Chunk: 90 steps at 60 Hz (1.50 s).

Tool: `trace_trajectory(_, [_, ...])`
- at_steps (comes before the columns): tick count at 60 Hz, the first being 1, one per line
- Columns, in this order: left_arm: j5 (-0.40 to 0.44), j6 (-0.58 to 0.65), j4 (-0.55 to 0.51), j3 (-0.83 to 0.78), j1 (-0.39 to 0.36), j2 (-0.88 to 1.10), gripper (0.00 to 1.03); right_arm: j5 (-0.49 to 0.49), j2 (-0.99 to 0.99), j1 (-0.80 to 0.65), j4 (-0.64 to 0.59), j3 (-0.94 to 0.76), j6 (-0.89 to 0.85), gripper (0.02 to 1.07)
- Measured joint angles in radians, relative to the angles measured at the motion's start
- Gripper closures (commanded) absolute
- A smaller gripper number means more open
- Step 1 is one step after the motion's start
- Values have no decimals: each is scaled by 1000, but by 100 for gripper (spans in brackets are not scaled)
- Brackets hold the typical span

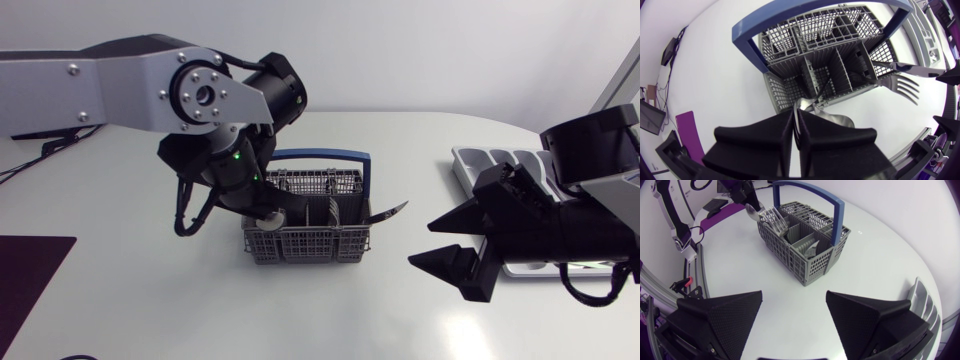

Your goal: Sort the cutlery from the basket into the organizer compartments.

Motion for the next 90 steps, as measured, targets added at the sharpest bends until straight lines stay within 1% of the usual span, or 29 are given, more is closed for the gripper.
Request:
trace_trajectory(9, [-9,29,-8,10,-5,-1,100,0,-2,0,0,0,0,15])
trace_trajectory(16, [-26,71,-28,49,-6,-1,100,0,-2,0,0,0,0,15])
trace_trajectory(29, [-55,139,-89,155,-22,-1,100,1,-2,0,0,-2,0,15])
trace_trajectory(32, [-63,154,-103,182,-28,1,100,1,-3,0,0,-6,0,14])
trace_trajectory(46, [-114,208,-181,297,-67,16,100,4,-5,0,0,-11,-1,14])
trace_trajectory(58, [-136,227,-221,328,-84,16,100,5,-5,0,0,-11,-1,12])
trace_trajectory(71, [-135,237,-231,345,-99,0,100,7,-5,0,1,-11,-1,12])
trace_trajectory(78, [-134,237,-245,385,-113,-28,100,7,-5,0,1,-11,-1,12])
trace_trajectory(87, [-135,236,-279,434,-113,-55,100,8,-14,0,1,-11,-3,12])
trace_trajectory(90, [-131,237,-290,451,-113,-58,100,12,-31,0,2,-11,-8,11])
